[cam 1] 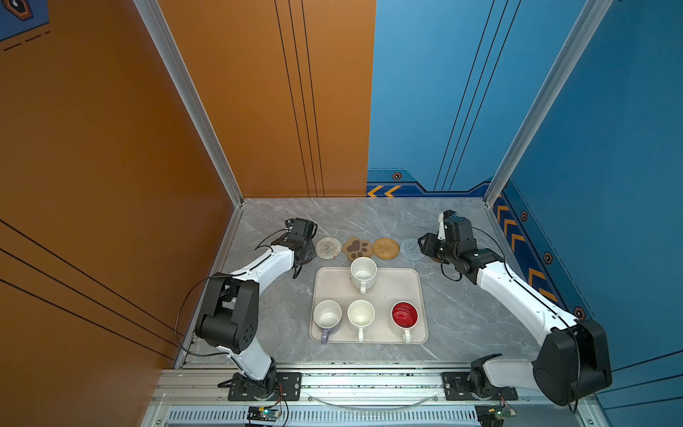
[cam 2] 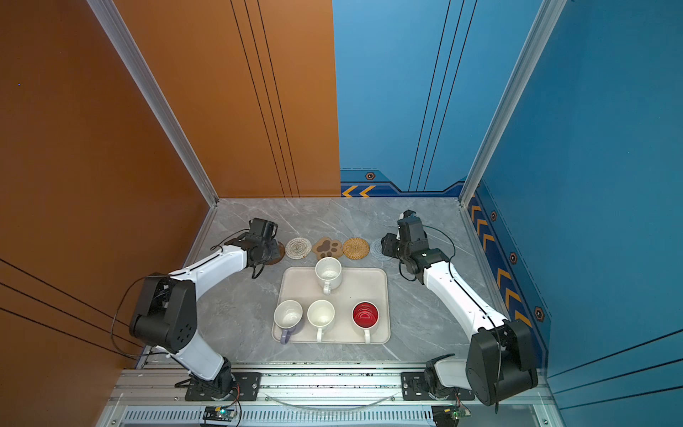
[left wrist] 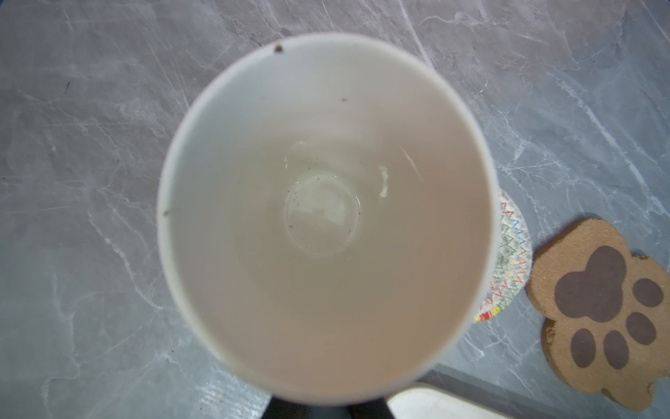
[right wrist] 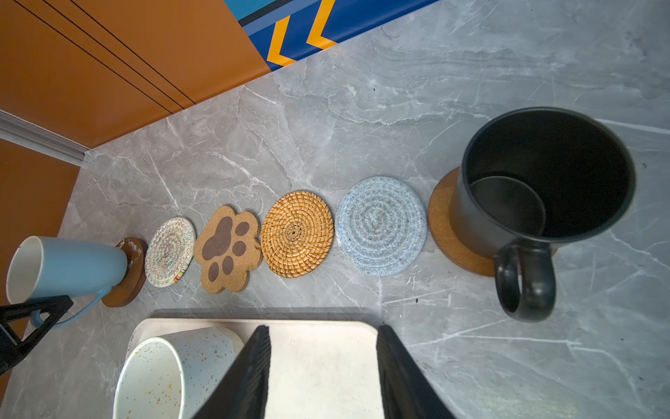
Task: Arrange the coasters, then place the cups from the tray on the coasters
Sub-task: 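Lower the light blue mug onto the brown coaster and open the left gripper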
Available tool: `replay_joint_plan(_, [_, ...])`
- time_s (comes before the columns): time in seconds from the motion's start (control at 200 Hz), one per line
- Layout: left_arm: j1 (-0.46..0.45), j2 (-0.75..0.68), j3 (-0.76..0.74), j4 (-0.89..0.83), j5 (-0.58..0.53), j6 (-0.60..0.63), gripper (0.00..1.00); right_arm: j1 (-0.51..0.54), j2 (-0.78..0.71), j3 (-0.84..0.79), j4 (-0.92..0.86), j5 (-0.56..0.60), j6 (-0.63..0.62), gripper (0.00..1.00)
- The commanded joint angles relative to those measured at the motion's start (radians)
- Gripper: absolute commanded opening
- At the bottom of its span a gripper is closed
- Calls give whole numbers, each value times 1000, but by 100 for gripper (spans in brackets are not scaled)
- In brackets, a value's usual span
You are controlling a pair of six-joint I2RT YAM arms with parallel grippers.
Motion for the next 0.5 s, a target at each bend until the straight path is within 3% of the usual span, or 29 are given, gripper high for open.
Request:
replay_joint_plan(0.0, [-2,4,-2,59,-14,-6,0,4,4,14,2,11,5,46])
replay_joint_plan(0.255, [-5,13,-1,50,-13,-6,0,4,2,14,3,10,5,46])
replay_joint_plan(0.496, [-9,9,5,37,-21,-2,10,5,3,14,2,11,5,46])
